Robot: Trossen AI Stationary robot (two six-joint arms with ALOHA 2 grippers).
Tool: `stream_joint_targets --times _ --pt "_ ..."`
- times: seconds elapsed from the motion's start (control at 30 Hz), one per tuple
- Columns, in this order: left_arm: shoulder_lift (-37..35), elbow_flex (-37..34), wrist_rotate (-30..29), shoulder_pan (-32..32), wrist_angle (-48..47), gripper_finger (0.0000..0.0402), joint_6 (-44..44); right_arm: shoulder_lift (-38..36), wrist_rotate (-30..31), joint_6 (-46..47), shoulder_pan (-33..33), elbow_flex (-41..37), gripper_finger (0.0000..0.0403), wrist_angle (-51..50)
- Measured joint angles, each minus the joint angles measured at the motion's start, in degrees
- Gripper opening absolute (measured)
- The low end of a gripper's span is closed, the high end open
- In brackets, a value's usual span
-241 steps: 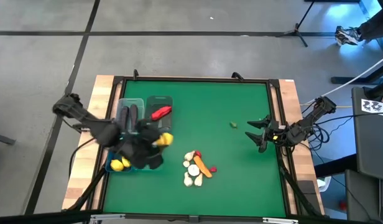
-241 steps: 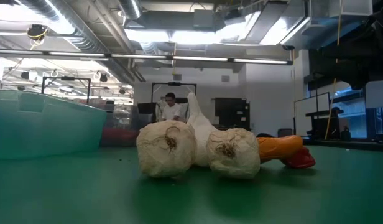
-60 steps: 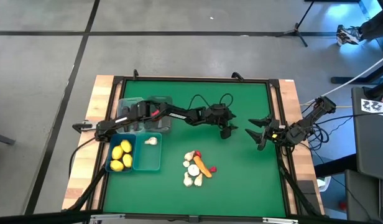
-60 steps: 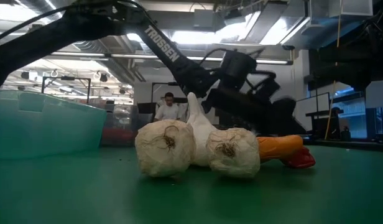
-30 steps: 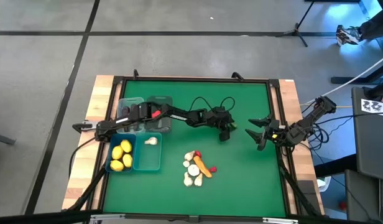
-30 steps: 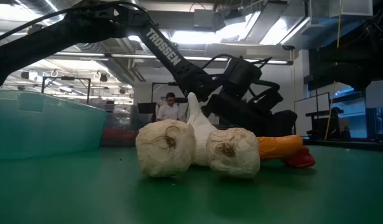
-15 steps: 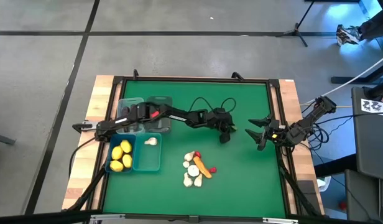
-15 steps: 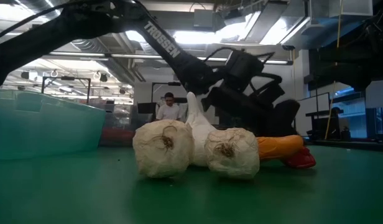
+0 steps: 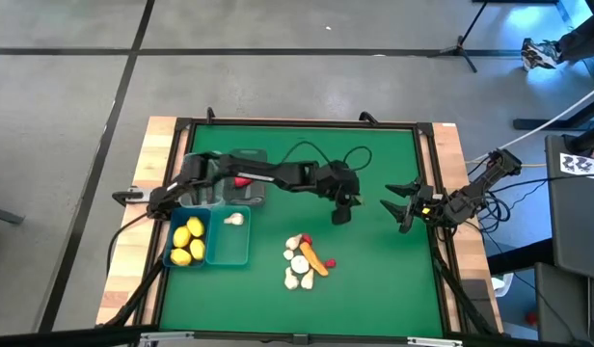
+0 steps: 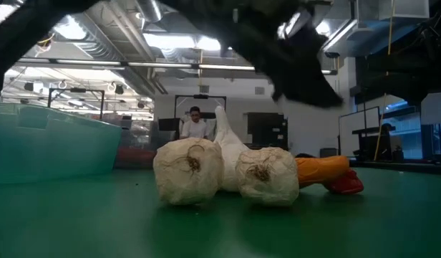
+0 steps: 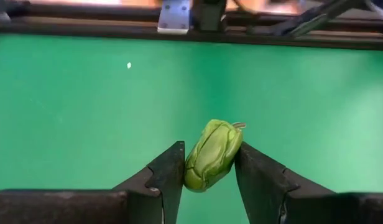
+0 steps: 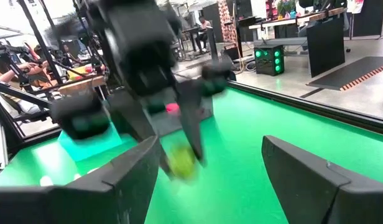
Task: Sort produce into baskets
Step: Put the green chili pepper into the black bin
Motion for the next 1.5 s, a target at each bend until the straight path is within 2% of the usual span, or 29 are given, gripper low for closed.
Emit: stream_joint_targets --times 0.2,0.3,0.4,0.5,0.67,0.9,1.03,1.23,1.5 --pt "-11.4 0.08 -1.27 -0.49 -16.14 0.0133 1.49 0.0 -0.03 0.02 0.0 0.0 0.028 0.01" --pt "-16.79 0.09 -4.43 -0.89 -26.76 0.0133 1.44 0.0 -0.04 0.0 -0.02 0.0 0.028 -0.02" --pt "-21.8 -0.1 -9.56 -1.28 -37.12 0.0133 0.58 0.02 -0.1 0.0 -0.01 0.0 0.028 -0.01" --pt "-27.2 -1.53 -15.22 -2.17 -43.66 0.0133 -2.55 0.09 -0.04 0.01 -0.02 0.01 0.028 -0.05" --pt "-37.07 -7.12 -26.37 -4.75 -49.87 0.0133 -10.81 0.37 -0.43 0.07 -0.01 0.02 0.028 0.03" --pt "-49.02 -21.07 -47.0 -9.83 -49.69 0.0133 -26.01 0.39 -0.45 1.11 0.0 0.02 0.028 -0.02" --pt "-53.0 -30.21 -54.17 -11.47 -49.12 0.0133 -37.49 0.37 -0.43 1.11 -0.01 0.02 0.028 -0.04" --pt "-53.95 -44.09 -57.2 -12.31 -40.52 0.0133 -48.69 0.37 -0.43 1.11 -0.02 0.04 0.028 -0.02" --pt "-53.92 -59.15 -57.37 -12.18 -18.85 0.0133 -50.59 0.37 -0.43 1.53 -0.02 0.04 0.028 -0.02"
